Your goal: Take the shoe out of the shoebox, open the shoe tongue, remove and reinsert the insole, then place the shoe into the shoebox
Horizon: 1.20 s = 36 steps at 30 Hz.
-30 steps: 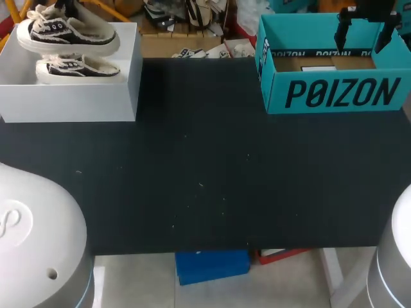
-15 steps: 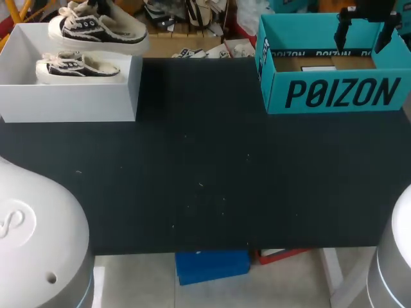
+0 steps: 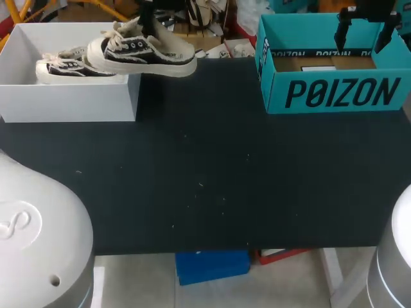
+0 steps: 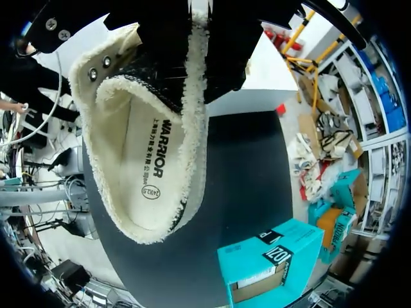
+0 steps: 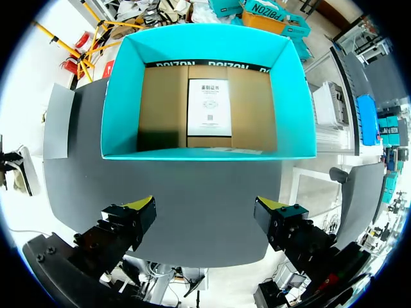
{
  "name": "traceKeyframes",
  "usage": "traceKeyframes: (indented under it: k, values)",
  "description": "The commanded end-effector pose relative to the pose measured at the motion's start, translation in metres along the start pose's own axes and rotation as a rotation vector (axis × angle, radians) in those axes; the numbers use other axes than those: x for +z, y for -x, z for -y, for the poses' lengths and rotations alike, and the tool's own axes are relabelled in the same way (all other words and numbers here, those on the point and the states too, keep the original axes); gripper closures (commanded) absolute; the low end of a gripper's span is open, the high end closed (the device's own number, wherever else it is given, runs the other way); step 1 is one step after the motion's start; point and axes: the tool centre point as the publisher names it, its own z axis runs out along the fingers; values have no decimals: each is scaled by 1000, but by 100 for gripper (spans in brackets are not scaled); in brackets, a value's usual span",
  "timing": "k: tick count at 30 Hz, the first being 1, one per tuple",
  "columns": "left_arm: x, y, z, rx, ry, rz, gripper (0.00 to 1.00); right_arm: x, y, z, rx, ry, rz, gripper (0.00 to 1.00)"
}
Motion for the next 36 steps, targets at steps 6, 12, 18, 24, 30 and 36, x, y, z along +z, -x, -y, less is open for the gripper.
traceKeyframes:
  k: [6,12,18,24,30,36]
  values:
    - [13,-69,42,-17,30,4,100,0,0,0,0,0,0,0]
    - [37,-79,60,9,26,-12,100,0,0,0,0,0,0,0]
    - [70,-83,70,17,7,-32,100,0,0,0,0,0,0,0]
    - [110,-88,84,29,-2,-57,100,0,0,0,0,0,0,0]
    - [139,-89,99,-13,-13,-59,100,0,0,0,0,0,0,0]
    - [163,-89,116,-41,-44,-63,100,0,0,0,0,0,0,0]
